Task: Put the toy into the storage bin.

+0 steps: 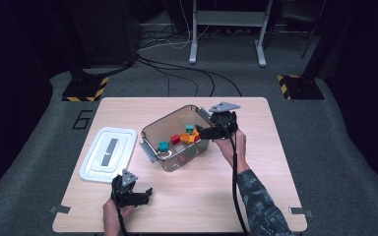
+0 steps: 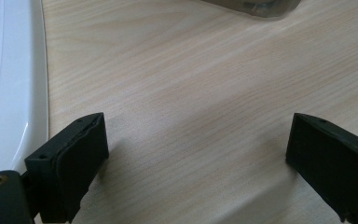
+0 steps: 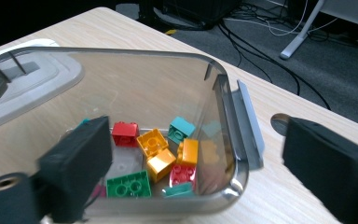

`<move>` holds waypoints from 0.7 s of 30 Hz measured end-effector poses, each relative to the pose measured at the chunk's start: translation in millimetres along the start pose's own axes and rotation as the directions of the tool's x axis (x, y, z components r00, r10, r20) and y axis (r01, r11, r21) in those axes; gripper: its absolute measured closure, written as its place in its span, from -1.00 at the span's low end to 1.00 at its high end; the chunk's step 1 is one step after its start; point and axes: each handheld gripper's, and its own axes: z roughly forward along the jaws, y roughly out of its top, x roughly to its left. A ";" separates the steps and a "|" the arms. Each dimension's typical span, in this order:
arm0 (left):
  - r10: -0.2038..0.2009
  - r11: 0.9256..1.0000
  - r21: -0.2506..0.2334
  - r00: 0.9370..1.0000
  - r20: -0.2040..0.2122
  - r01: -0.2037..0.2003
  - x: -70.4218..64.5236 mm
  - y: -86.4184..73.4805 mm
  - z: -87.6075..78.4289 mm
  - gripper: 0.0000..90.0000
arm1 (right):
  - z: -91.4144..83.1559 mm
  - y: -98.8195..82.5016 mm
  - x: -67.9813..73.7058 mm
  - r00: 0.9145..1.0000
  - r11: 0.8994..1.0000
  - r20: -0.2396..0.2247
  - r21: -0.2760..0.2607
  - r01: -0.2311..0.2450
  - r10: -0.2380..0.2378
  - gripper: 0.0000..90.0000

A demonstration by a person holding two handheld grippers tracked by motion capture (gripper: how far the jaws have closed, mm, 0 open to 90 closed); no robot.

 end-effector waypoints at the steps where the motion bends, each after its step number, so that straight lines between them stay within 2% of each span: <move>1: 0.000 1.000 0.000 1.000 0.000 0.000 0.1 0.0 0.0 -0.89 | -3.6 -3.3 -0.9 1.000 1.000 -0.003 -0.009 -0.004 0.004 -0.90; 4: 0.000 1.000 0.000 1.000 0.000 0.000 0.0 0.0 0.0 -0.89 | -10.2 -11.6 -2.8 1.000 1.000 -0.007 -0.008 -0.017 0.017 -1.00; 8: -0.002 1.000 0.002 1.000 0.001 0.002 0.2 0.0 0.0 -0.89 | -18.4 -28.8 -5.8 0.999 0.999 -0.009 -0.020 -0.042 0.042 -1.00; 13: -0.001 1.000 0.001 1.000 0.001 0.001 0.1 0.0 0.0 -0.89 | -22.2 -53.9 -9.5 0.997 0.997 -0.010 -0.010 -0.071 0.071 -1.00; 14: -0.001 1.000 0.001 1.000 0.001 0.001 0.1 0.0 0.0 -0.89 | -22.2 -53.9 -9.5 0.997 0.997 -0.010 -0.010 -0.071 0.071 -1.00; 15: -0.002 1.000 0.001 1.000 0.001 0.002 0.2 0.0 0.0 -0.89 | -22.3 -65.0 -10.9 0.996 0.996 -0.004 0.004 -0.085 0.085 -1.00; 18: -0.001 1.000 0.003 1.000 0.002 0.001 0.2 0.0 -0.1 -0.89 | -22.3 -74.5 -11.8 0.995 0.995 0.000 0.007 -0.103 0.103 -1.00; 21: -0.001 1.000 0.003 1.000 0.003 0.001 0.4 0.0 0.0 -0.88 | -20.4 -98.9 -13.9 0.991 0.991 0.012 0.029 -0.131 0.130 -1.00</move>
